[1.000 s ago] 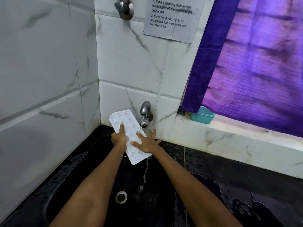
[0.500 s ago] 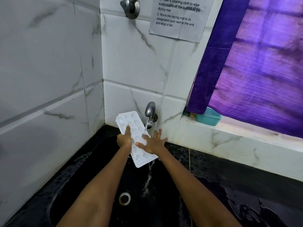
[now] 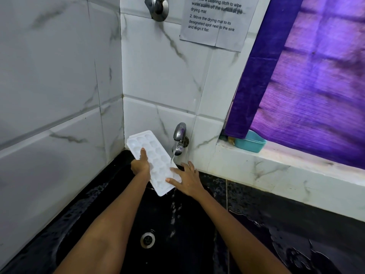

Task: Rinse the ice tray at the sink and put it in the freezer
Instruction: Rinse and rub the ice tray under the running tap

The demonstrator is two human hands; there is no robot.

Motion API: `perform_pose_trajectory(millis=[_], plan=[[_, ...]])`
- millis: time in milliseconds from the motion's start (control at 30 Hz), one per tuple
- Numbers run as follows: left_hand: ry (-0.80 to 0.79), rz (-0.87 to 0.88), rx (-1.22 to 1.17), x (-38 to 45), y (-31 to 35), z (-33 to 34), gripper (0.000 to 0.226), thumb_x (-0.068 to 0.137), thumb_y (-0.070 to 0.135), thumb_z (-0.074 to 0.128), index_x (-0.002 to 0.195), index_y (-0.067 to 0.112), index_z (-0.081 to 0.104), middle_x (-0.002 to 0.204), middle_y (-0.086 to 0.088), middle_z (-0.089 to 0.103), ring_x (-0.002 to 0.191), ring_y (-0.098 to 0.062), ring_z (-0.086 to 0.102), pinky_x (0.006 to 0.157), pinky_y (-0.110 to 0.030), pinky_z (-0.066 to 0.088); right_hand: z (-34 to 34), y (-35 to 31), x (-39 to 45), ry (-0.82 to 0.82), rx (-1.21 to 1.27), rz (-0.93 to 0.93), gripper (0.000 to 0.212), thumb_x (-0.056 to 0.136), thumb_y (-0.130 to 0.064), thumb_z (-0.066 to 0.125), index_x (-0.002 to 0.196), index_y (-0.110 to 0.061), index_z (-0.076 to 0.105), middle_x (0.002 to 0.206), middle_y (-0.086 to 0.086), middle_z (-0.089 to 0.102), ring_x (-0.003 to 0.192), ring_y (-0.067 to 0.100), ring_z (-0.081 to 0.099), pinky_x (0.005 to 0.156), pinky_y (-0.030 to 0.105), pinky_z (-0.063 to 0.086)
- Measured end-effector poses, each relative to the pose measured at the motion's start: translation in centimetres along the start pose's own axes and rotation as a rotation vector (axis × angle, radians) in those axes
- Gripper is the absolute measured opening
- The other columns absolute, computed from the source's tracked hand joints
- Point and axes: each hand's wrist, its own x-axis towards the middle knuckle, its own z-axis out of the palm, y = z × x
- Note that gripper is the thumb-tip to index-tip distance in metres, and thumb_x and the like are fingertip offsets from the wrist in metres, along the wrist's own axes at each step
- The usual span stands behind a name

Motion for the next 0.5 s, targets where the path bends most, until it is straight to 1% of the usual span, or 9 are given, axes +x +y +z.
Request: perform_pose_trajectory(millis=[67, 133, 233, 300, 367, 400, 433, 500], plan=[[-0.015, 0.003, 0.006, -0.2, -0.2, 0.1, 0.059, 0.087, 0.049, 0.060, 0.115, -0.003, 0.063, 0.116, -0.015, 0.067, 0.105, -0.033, 0.065, 0.088, -0.037, 0.053, 0.2, -0.3, 0.2, -0.040, -0.014, 0.022, 0.062, 0.086, -0.066, 0.041, 0.139, -0.036, 0.037, 0.154, 0.015, 0.018, 0.144, 0.035, -0.002, 0.112, 0.062, 0.007], [-0.025, -0.002, -0.004, -0.4, -0.2, 0.1, 0.058, 0.087, 0.049, 0.060, 0.114, -0.002, 0.064, 0.114, -0.015, 0.068, 0.104, -0.032, 0.066, 0.084, -0.035, 0.052, 0.1, -1.0, 0.4, -0.092, 0.001, 0.031, 0.067, 0.084, -0.068, 0.042, 0.141, -0.033, 0.034, 0.155, 0.015, 0.013, 0.144, 0.036, -0.007, 0.112, 0.063, 0.006], [-0.020, 0.008, -0.001, -0.4, -0.2, 0.1, 0.060, 0.087, 0.049, 0.060, 0.115, -0.004, 0.063, 0.115, -0.016, 0.067, 0.105, -0.033, 0.065, 0.088, -0.036, 0.052, -0.4, -1.0, 0.7, -0.110, 0.061, 0.061, 0.066, 0.083, -0.068, 0.045, 0.138, -0.032, 0.041, 0.155, 0.015, 0.015, 0.145, 0.034, -0.009, 0.113, 0.062, 0.006], [-0.021, 0.017, 0.015, -0.6, -0.4, 0.4, 0.061, 0.087, 0.049, 0.060, 0.115, -0.005, 0.063, 0.115, -0.017, 0.067, 0.106, -0.035, 0.065, 0.091, -0.038, 0.052, -0.7, -1.3, 1.1, -0.078, -0.056, 0.070, 0.065, 0.084, -0.068, 0.041, 0.136, -0.029, 0.044, 0.154, 0.016, 0.017, 0.145, 0.034, -0.007, 0.112, 0.064, 0.004], [-0.023, 0.022, 0.021, -0.8, -0.5, 0.9, 0.061, 0.088, 0.049, 0.059, 0.114, -0.006, 0.063, 0.115, -0.017, 0.067, 0.105, -0.035, 0.065, 0.088, -0.037, 0.051, -1.0, -1.9, 1.5, -0.083, -0.153, 0.072, 0.073, 0.084, -0.069, 0.038, 0.138, -0.020, 0.041, 0.156, 0.018, 0.009, 0.145, 0.036, -0.009, 0.111, 0.066, 0.003], [-0.027, 0.024, 0.021, -0.9, -0.4, 1.0, 0.060, 0.088, 0.049, 0.059, 0.113, -0.005, 0.063, 0.114, -0.017, 0.068, 0.104, -0.034, 0.065, 0.085, -0.035, 0.051, -1.1, -2.0, 1.6, -0.115, -0.147, 0.076, 0.077, 0.083, -0.070, 0.039, 0.140, -0.018, 0.038, 0.156, 0.018, 0.005, 0.144, 0.036, -0.011, 0.111, 0.067, 0.003], [-0.027, 0.025, 0.021, -0.8, -0.2, 1.0, 0.060, 0.088, 0.049, 0.059, 0.112, -0.005, 0.064, 0.113, -0.017, 0.068, 0.103, -0.034, 0.066, 0.084, -0.035, 0.051, -1.3, -2.0, 1.6, -0.153, -0.119, 0.081, 0.078, 0.082, -0.071, 0.041, 0.142, -0.021, 0.034, 0.156, 0.018, 0.003, 0.144, 0.036, -0.013, 0.111, 0.067, 0.003], [-0.013, 0.019, 0.009, -0.4, 0.0, 0.9, 0.059, 0.087, 0.050, 0.059, 0.111, -0.004, 0.064, 0.112, -0.016, 0.069, 0.103, -0.033, 0.066, 0.087, -0.035, 0.053, -1.5, -1.5, 1.5, -0.181, -0.096, 0.093, 0.073, 0.081, -0.072, 0.042, 0.141, -0.031, 0.034, 0.155, 0.018, 0.008, 0.144, 0.037, -0.013, 0.111, 0.067, 0.001]])
